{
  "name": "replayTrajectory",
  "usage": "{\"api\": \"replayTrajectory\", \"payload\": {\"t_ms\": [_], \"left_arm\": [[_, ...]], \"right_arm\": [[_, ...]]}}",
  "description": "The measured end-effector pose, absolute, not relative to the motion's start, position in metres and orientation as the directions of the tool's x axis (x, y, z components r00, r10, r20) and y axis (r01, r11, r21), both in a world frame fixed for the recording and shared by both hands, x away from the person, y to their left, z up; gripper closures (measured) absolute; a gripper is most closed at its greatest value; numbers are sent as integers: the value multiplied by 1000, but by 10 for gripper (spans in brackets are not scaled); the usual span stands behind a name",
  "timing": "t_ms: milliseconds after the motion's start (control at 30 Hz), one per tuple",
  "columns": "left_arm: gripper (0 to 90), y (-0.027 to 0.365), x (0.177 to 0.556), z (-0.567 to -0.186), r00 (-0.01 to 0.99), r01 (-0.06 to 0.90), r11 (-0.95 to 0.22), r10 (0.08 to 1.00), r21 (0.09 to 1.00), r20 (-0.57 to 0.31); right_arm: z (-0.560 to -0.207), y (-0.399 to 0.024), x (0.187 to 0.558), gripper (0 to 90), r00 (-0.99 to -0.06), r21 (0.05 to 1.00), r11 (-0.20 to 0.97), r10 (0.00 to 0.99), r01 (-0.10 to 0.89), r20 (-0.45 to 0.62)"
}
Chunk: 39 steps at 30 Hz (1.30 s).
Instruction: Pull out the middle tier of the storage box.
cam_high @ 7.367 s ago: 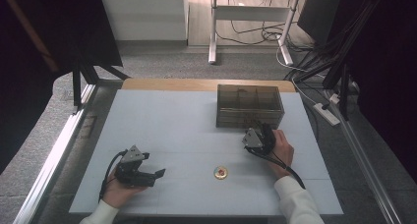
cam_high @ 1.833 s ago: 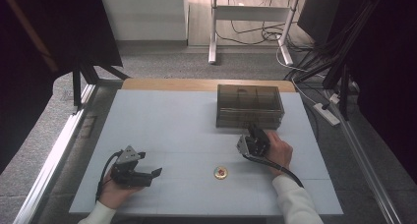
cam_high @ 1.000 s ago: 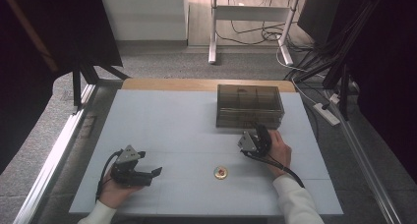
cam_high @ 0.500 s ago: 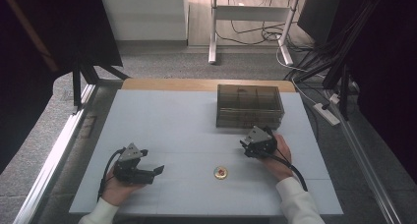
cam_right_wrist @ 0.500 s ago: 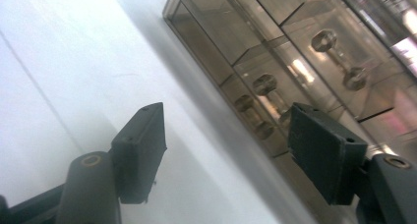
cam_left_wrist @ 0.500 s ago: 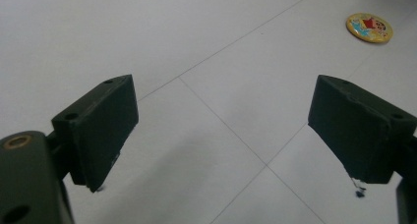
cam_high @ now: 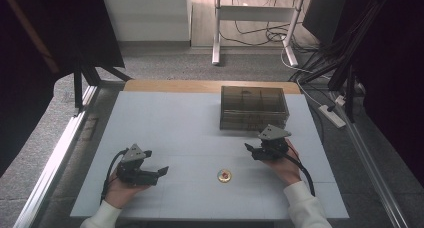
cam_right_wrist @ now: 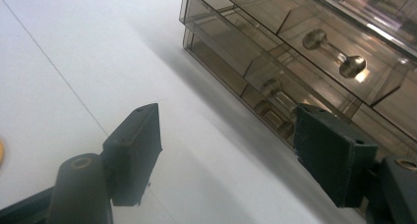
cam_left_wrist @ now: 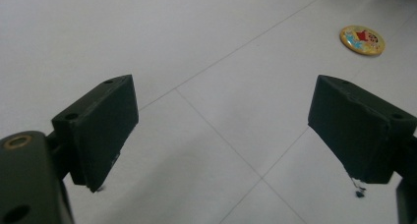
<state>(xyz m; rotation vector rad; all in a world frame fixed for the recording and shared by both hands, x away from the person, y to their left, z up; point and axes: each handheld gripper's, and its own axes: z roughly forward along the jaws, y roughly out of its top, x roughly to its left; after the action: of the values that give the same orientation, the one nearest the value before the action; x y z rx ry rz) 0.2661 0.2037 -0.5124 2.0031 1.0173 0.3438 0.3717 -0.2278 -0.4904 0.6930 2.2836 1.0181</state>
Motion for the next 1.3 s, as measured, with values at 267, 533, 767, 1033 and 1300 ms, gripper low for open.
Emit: {"api": "replayTrajectory", "payload": {"t_ms": [267,533,767,1033,1300], "left_arm": [[109,196,273,-509,641,526,-317,758,789,-123],[110,188,282,-507,650,521,-329,751,788,-115],[112,175,293,-505,668,509,-351,737,786,-104],[116,167,305,-498,688,505,-334,713,796,-137],[119,154,317,-491,703,489,-349,701,800,-123]], "right_arm": [[-489,-233,373,258,-731,789,560,644,252,-224],[-488,-235,373,240,-730,784,562,648,264,-218],[-486,-239,374,240,-728,787,557,652,267,-214],[-485,-242,374,242,-725,783,562,653,267,-221],[-482,-246,374,242,-719,790,552,660,267,-218]]}}
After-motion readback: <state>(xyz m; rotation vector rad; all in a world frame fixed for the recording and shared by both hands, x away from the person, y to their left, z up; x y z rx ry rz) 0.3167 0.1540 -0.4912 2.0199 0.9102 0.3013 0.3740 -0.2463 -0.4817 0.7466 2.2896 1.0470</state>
